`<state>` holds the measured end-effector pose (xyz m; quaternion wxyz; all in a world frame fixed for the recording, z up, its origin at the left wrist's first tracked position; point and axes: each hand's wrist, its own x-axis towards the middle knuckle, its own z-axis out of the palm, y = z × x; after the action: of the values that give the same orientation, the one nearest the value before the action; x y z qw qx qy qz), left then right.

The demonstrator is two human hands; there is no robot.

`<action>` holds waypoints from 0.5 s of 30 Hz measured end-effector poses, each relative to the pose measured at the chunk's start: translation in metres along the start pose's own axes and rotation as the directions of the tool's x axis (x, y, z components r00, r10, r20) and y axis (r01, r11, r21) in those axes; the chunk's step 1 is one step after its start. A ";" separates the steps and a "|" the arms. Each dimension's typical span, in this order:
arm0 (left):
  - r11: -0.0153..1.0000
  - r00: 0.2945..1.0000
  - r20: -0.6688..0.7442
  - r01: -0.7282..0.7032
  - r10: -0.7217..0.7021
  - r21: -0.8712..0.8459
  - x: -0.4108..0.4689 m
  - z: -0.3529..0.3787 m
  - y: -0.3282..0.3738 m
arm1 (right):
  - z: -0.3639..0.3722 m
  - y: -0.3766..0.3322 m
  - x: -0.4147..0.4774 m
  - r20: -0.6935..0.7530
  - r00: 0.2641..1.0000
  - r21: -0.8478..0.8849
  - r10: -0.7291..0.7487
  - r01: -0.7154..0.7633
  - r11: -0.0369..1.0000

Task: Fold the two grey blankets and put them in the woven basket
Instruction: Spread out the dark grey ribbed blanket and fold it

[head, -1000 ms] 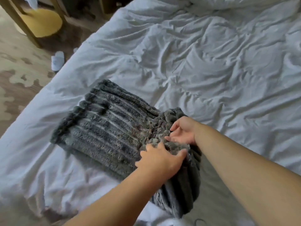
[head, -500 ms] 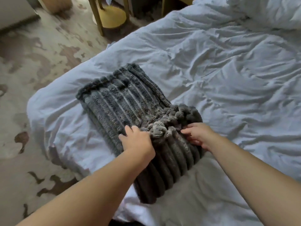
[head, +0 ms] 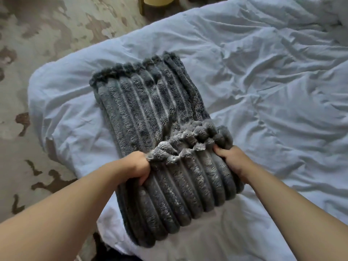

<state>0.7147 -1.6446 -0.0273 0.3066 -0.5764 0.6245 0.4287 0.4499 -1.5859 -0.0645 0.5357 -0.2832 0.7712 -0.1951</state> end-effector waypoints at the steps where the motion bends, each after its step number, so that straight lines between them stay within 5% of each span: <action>1: 0.999 0.999 0.020 0.034 -0.034 0.015 0.000 -0.002 -0.001 | 0.005 -0.002 0.005 -0.007 1.000 -0.035 0.021 -0.021 0.999; 3: 0.994 0.994 -0.027 0.106 -0.105 0.012 0.003 -0.004 0.000 | 0.015 -0.010 0.014 -0.045 0.997 -0.106 0.065 -0.069 0.992; 6: 0.998 0.900 -0.431 0.054 -0.068 -0.045 -0.016 0.000 0.018 | 0.023 -0.018 0.027 -0.102 0.992 -0.236 0.076 -0.099 0.967; 9: 0.957 0.512 -0.813 -0.227 0.275 0.181 -0.039 0.023 0.057 | 0.030 -0.018 0.032 -0.162 0.984 -0.333 0.080 -0.130 0.934; 10: 0.933 0.485 -0.808 -0.292 0.334 0.210 -0.041 0.029 0.068 | 0.032 -0.019 0.031 -0.186 0.979 -0.357 0.077 -0.141 0.923; 13: 0.950 0.846 -0.448 -0.199 0.290 0.240 -0.023 0.035 0.079 | 0.035 -0.020 0.026 -0.228 0.970 -0.385 0.087 -0.172 0.907; 15: 0.947 0.917 -0.322 -0.142 0.235 0.288 -0.003 0.032 0.072 | 0.036 -0.017 0.021 -0.265 0.960 -0.385 0.092 -0.193 0.903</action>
<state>0.6410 -1.6174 -0.0263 0.2193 -0.5354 0.7726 0.2614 0.4815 -1.6129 -0.0817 0.3805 -0.3052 0.8727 -0.0233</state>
